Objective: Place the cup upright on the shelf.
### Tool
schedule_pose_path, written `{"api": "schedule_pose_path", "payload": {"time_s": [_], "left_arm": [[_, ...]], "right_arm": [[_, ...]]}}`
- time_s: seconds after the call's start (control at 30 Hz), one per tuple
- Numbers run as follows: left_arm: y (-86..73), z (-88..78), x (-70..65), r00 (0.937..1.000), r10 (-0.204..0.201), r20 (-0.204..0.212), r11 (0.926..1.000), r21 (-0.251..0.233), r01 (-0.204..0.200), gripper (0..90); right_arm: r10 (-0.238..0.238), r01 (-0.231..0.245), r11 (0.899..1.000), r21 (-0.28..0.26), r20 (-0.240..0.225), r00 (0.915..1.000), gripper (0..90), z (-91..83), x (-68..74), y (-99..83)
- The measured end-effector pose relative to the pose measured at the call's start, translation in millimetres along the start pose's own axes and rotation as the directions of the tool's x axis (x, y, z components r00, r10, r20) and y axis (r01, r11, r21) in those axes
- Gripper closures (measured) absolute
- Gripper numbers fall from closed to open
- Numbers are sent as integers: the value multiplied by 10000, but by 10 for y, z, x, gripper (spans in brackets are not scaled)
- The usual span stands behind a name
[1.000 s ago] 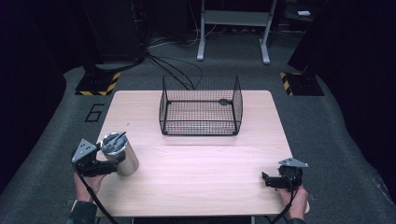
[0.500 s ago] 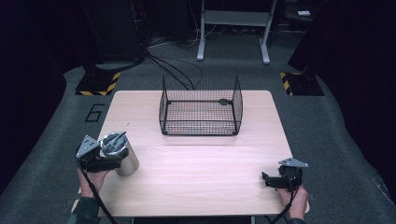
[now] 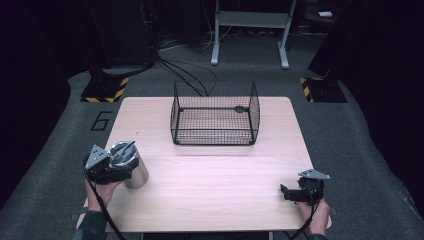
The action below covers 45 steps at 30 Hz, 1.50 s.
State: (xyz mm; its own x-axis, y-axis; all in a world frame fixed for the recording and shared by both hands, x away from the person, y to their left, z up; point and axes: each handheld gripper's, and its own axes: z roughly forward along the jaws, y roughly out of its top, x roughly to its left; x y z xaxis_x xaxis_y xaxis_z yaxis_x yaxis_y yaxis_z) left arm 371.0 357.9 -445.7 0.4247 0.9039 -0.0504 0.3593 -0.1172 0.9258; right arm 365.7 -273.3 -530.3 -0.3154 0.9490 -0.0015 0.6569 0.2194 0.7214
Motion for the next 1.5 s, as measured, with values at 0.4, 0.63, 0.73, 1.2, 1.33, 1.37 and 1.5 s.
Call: {"api": "schedule_pose_path", "payload": {"time_s": [0.4,0.63,0.73,1.2,1.33,1.37,1.5], "left_arm": [[10,1,13,9999,121,93,9999,71,-122,35],[16,7,8,9999,2,116,10000,43,-3,36],[25,5,-3,9999,-4,148,10000,26,3,36],[166,8,-163,9980,394,504,9992,-19,-394,36],[211,15,-222,9968,486,635,9988,-73,-482,36],[211,15,-222,9968,486,635,9988,-73,-482,36],[253,26,-274,9955,550,775,9985,-118,-543,36]], "right_arm": [[-1,1,10000,-2,-1,10000,0,0,0,0],[102,-102,9999,-9,-9,9999,0,1,8,1],[88,-88,10000,-18,-17,10000,0,3,7,1],[-10,10,10000,-6,-12,10000,0,2,-1,0],[15,-15,10000,1,-8,10000,0,1,1,0],[10,-10,10000,5,-13,10000,0,1,1,0],[7,-7,10000,0,-13,10000,0,1,1,0]]}}
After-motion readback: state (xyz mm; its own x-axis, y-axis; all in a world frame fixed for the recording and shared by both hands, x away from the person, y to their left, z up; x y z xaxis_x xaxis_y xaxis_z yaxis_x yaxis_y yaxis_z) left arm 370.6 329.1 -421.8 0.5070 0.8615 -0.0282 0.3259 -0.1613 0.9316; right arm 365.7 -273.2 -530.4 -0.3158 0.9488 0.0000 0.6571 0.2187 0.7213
